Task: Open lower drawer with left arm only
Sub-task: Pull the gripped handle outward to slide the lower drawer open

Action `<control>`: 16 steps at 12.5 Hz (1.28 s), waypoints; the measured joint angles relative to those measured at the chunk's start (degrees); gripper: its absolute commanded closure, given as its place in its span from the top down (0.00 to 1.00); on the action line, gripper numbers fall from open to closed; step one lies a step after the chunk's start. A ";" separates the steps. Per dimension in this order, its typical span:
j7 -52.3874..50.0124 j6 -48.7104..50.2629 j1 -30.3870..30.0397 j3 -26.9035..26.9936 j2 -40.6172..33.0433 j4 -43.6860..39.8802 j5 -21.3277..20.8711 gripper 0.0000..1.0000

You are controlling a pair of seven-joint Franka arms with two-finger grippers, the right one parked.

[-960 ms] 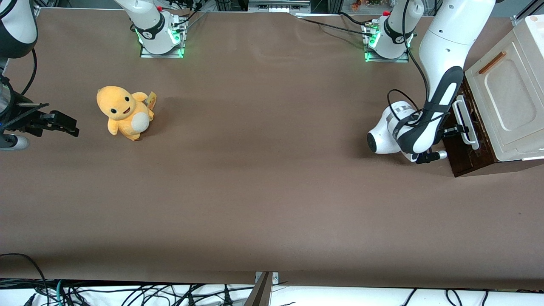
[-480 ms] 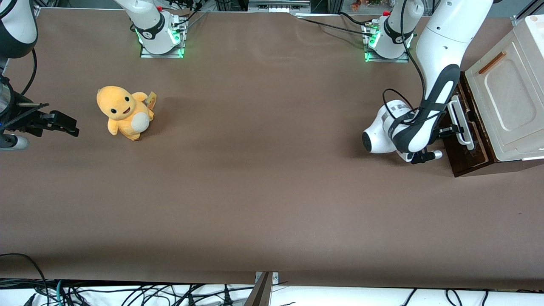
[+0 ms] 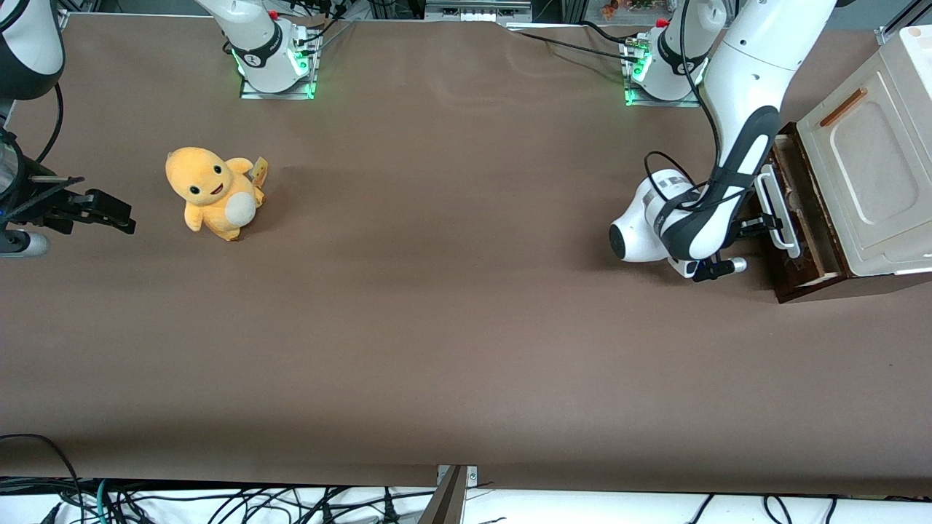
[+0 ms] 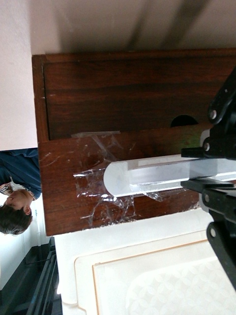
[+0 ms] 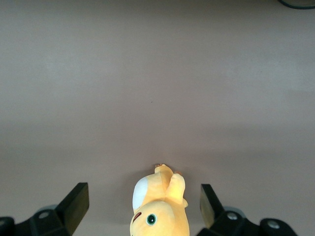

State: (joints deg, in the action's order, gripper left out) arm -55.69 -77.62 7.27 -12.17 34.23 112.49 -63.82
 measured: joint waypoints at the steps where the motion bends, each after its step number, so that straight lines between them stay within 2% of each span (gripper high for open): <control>1: 0.01 0.06 0.19 -0.09 0.01 -0.22 0.26 0.18; 16: -0.02 1.71 0.50 -2.29 0.17 -1.71 2.74 0.18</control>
State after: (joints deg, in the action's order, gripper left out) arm -55.71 -75.91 7.78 -14.46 34.41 110.78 -61.08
